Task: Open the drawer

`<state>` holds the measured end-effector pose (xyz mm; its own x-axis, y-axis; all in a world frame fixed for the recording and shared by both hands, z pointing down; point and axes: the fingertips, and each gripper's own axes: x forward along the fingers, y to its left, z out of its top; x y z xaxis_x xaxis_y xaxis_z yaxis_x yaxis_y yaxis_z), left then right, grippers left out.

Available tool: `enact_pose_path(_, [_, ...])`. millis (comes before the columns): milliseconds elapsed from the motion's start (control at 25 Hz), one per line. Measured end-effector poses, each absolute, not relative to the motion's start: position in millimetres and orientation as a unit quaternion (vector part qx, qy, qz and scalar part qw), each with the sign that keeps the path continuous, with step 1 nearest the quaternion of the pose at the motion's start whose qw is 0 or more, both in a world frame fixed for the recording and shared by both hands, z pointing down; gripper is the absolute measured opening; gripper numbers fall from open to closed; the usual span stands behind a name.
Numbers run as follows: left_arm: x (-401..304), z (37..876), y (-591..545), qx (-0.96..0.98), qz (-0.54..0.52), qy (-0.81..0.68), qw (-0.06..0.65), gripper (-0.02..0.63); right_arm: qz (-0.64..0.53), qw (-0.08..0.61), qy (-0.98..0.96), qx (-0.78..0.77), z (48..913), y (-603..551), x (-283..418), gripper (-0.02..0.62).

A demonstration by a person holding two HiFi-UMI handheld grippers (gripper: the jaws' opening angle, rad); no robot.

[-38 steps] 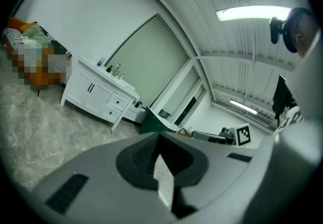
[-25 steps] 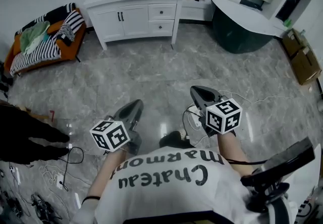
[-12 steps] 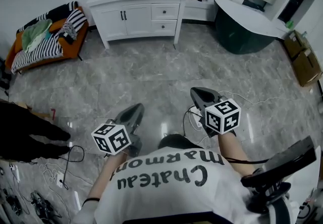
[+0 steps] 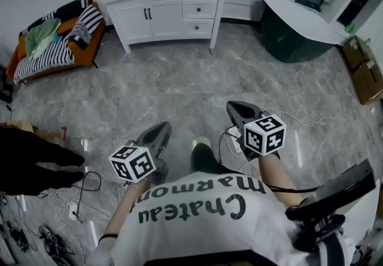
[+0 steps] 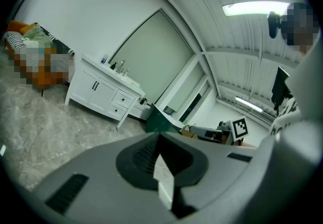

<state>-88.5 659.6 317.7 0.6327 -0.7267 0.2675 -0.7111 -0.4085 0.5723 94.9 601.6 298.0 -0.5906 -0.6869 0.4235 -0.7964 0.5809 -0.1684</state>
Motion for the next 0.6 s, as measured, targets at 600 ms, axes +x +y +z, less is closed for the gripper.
enact_pose_path(600, [-55, 292, 512, 0.842, -0.004, -0.44, 0.312, -0.008, 0.187, 0.134, -0.879, 0.418, 287, 453, 135, 0.003])
